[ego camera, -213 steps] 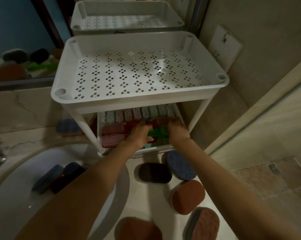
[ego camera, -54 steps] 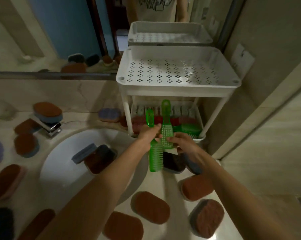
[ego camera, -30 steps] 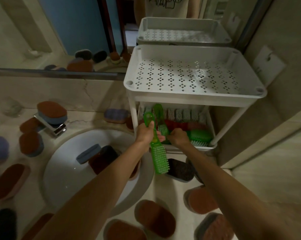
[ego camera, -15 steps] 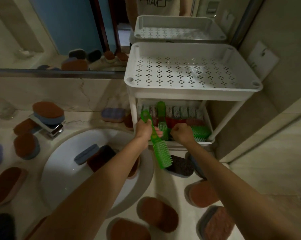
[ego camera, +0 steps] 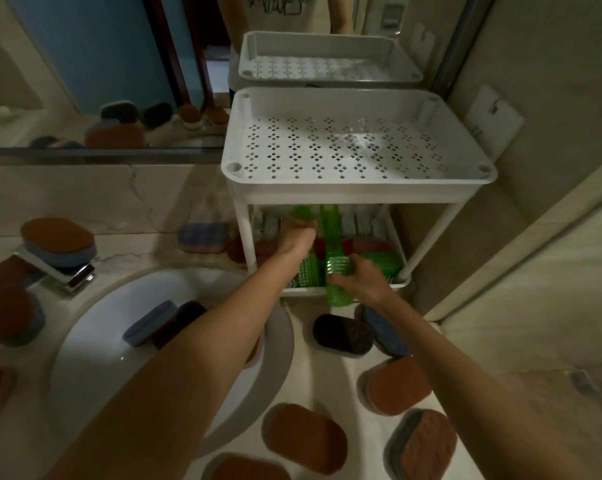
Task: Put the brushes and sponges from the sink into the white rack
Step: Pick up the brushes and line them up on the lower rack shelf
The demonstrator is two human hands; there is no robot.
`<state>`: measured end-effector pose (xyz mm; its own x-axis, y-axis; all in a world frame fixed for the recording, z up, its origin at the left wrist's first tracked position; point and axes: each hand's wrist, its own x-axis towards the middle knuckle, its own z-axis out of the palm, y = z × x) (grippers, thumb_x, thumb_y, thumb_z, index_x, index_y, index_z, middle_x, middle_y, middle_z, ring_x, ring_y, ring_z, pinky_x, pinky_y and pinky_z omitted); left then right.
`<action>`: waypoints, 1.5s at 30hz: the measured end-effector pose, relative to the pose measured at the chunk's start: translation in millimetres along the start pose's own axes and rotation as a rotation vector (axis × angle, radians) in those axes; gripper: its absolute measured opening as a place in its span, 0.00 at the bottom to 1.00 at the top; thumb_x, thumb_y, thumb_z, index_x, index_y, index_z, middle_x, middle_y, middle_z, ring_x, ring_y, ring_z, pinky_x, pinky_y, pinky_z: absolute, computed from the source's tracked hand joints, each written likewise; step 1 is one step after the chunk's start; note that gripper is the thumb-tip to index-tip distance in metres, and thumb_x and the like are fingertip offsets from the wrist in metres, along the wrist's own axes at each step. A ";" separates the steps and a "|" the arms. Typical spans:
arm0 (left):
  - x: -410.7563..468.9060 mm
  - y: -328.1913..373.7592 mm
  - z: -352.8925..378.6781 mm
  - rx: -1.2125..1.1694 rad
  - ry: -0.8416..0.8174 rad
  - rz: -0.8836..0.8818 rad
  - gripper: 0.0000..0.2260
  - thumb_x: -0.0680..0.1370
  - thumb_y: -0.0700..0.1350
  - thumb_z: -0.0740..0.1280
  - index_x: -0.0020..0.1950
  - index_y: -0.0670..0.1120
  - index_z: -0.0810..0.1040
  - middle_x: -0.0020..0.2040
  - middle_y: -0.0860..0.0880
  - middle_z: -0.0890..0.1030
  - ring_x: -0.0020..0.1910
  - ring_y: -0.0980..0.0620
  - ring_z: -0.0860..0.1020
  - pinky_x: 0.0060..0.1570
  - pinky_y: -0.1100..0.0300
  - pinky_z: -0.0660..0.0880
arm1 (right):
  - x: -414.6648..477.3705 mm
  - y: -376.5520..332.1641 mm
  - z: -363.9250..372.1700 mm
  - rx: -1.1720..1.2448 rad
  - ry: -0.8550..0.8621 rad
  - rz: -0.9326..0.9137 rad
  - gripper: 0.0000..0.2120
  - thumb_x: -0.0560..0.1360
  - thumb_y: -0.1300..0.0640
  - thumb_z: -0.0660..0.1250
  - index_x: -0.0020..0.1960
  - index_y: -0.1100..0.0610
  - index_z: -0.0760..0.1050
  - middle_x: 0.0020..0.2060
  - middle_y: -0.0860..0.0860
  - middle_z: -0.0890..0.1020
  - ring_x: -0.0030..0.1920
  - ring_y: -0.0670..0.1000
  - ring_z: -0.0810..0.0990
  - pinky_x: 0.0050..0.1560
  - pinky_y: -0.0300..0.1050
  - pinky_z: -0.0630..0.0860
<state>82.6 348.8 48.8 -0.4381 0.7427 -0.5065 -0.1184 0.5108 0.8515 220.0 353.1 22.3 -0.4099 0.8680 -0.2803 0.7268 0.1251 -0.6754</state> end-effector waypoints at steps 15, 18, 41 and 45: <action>12.8 -48.2 -16.6 0.302 -0.089 0.093 0.15 0.79 0.34 0.56 0.64 0.37 0.73 0.62 0.38 0.76 0.60 0.40 0.75 0.63 0.47 0.73 | 35.1 -19.2 10.5 -0.104 0.057 0.183 0.18 0.76 0.50 0.64 0.51 0.67 0.76 0.52 0.63 0.81 0.54 0.61 0.79 0.51 0.49 0.74; 13.2 -49.3 -16.6 0.297 -0.100 0.072 0.16 0.79 0.33 0.55 0.66 0.37 0.72 0.64 0.38 0.75 0.62 0.40 0.74 0.63 0.50 0.72 | 36.0 -18.7 9.5 -0.117 0.075 0.171 0.19 0.76 0.50 0.65 0.55 0.67 0.74 0.53 0.63 0.80 0.55 0.62 0.78 0.53 0.50 0.74; -14.7 -47.1 -21.1 0.210 -0.041 0.033 0.19 0.78 0.30 0.54 0.66 0.42 0.70 0.52 0.43 0.74 0.40 0.52 0.73 0.56 0.50 0.75 | 5.2 -16.7 13.0 -0.328 0.111 0.078 0.18 0.78 0.56 0.60 0.63 0.66 0.67 0.61 0.64 0.73 0.63 0.63 0.71 0.58 0.54 0.72; -35.6 -43.1 -27.1 0.150 0.007 0.079 0.16 0.79 0.32 0.55 0.65 0.39 0.71 0.56 0.40 0.74 0.53 0.46 0.74 0.58 0.51 0.74 | -11.7 -18.7 13.9 -0.278 0.286 -0.139 0.15 0.76 0.61 0.62 0.61 0.66 0.71 0.60 0.63 0.74 0.63 0.62 0.69 0.60 0.52 0.68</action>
<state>79.2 288.6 33.8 -0.4466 0.7807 -0.4371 0.0506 0.5098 0.8588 203.5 333.9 28.7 -0.3736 0.9272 0.0278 0.8121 0.3415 -0.4731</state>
